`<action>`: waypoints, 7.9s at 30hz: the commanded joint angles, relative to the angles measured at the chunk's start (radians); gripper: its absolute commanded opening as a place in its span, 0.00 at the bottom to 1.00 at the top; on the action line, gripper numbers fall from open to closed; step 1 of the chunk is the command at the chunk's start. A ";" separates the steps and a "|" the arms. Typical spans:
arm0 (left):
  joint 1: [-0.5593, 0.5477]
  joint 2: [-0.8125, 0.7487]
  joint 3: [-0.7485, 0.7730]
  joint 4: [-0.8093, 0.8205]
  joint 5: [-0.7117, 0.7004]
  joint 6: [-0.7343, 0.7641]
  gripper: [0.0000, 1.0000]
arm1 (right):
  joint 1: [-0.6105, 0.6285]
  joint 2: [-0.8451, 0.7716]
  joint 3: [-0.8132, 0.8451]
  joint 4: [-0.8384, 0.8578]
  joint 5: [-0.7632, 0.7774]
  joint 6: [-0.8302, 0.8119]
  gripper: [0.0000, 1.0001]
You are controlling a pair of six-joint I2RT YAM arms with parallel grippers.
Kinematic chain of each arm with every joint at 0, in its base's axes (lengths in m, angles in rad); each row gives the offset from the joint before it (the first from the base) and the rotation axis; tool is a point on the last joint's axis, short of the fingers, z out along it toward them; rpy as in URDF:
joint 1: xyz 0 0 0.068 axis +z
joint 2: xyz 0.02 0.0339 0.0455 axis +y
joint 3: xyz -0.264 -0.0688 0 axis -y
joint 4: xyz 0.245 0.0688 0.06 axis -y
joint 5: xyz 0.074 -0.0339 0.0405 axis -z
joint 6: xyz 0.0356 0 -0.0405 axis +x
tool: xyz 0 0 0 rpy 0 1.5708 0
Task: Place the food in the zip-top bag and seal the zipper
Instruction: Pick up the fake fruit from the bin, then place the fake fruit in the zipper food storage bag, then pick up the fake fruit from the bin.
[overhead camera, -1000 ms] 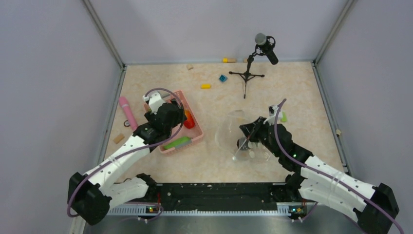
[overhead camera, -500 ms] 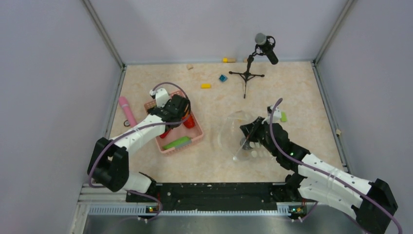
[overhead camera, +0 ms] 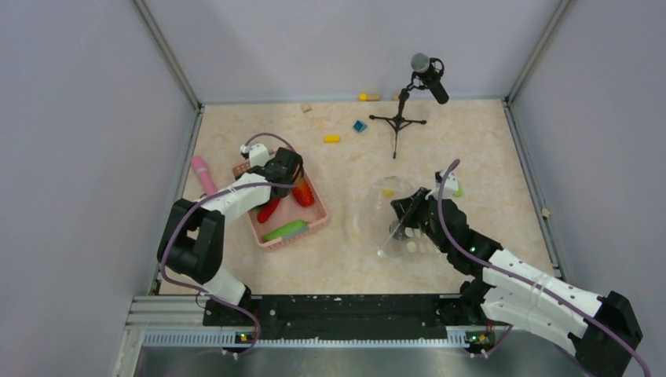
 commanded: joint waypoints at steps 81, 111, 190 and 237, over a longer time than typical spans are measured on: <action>-0.461 -0.497 -0.247 0.680 1.038 0.430 0.17 | 0.000 -0.032 -0.001 0.148 -0.178 0.088 0.00; -0.551 -0.517 -0.132 0.422 0.639 0.452 0.99 | -0.001 -0.110 -0.072 0.233 -0.186 0.134 0.00; 0.137 -0.041 -0.223 0.565 0.738 -0.056 0.55 | -0.001 -0.132 -0.077 0.135 0.014 0.087 0.00; -0.255 -0.709 -0.268 0.671 1.079 0.274 0.00 | -0.001 -0.167 -0.102 0.152 -0.065 0.109 0.00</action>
